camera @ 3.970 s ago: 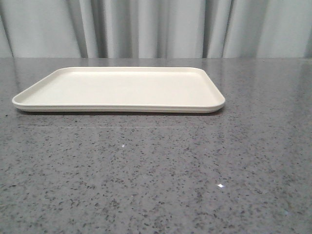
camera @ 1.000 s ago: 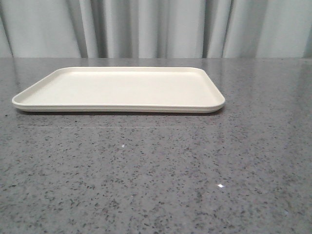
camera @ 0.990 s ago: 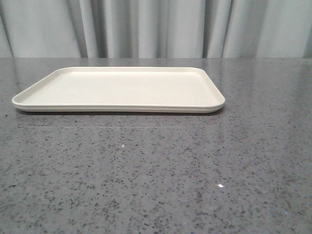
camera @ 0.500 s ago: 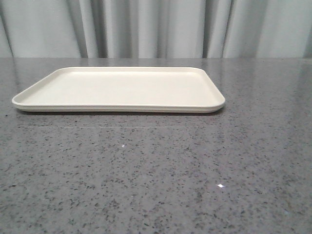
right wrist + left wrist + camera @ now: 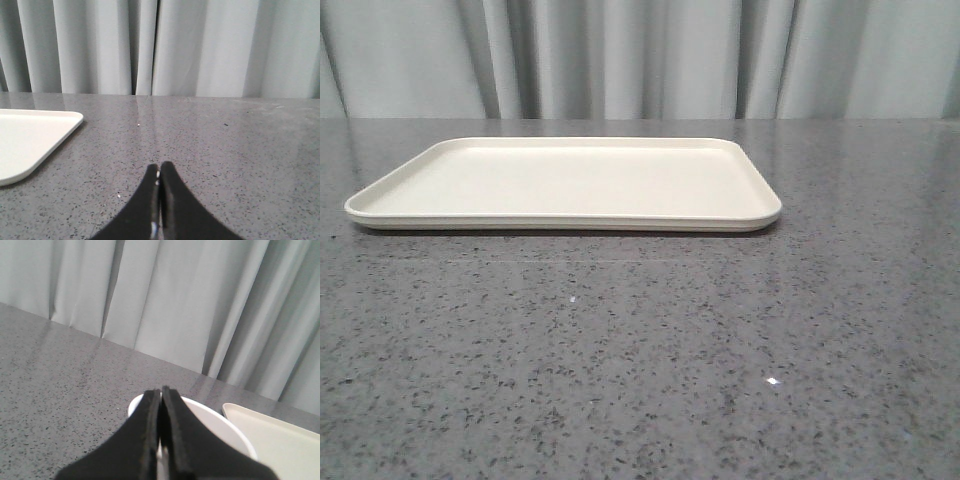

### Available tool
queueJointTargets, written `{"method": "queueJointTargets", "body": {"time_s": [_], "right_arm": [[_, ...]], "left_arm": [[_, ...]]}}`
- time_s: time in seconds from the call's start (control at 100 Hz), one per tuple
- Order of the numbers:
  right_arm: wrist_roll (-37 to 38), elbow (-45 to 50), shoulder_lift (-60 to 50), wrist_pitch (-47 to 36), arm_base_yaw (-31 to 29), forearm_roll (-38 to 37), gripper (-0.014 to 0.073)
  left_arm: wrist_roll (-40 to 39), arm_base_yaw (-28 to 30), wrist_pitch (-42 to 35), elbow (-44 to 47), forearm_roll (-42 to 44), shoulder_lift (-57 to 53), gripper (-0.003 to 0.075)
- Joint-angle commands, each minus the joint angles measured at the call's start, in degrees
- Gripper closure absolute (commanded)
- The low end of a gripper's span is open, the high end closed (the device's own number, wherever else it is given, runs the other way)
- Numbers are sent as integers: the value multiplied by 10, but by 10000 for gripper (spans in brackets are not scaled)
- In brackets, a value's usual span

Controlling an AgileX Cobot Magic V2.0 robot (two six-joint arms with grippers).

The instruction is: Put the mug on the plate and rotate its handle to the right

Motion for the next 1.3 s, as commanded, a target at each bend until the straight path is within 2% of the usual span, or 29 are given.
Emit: {"method": "queueJointTargets", "body": {"time_s": [0.0, 0.44, 0.79, 1.07, 1.29], "right_arm": [[-4, 0, -13, -50, 0, 20, 659], [-4, 0, -13, -48, 0, 37, 659], [-3, -2, -13, -33, 0, 56, 659], [-3, -48, -5, -26, 0, 59, 659], [-4, -112, 45, -25, 0, 59, 659]], "left_arm": [[-4, 1, -46, 6, -4, -17, 740], [-4, 1, -55, 6, -3, -17, 740], [-5, 1, -24, -2, -15, -17, 740], [-1, 1, -20, -72, -15, -9, 740], [-1, 1, -20, -141, -14, 35, 740]]}}
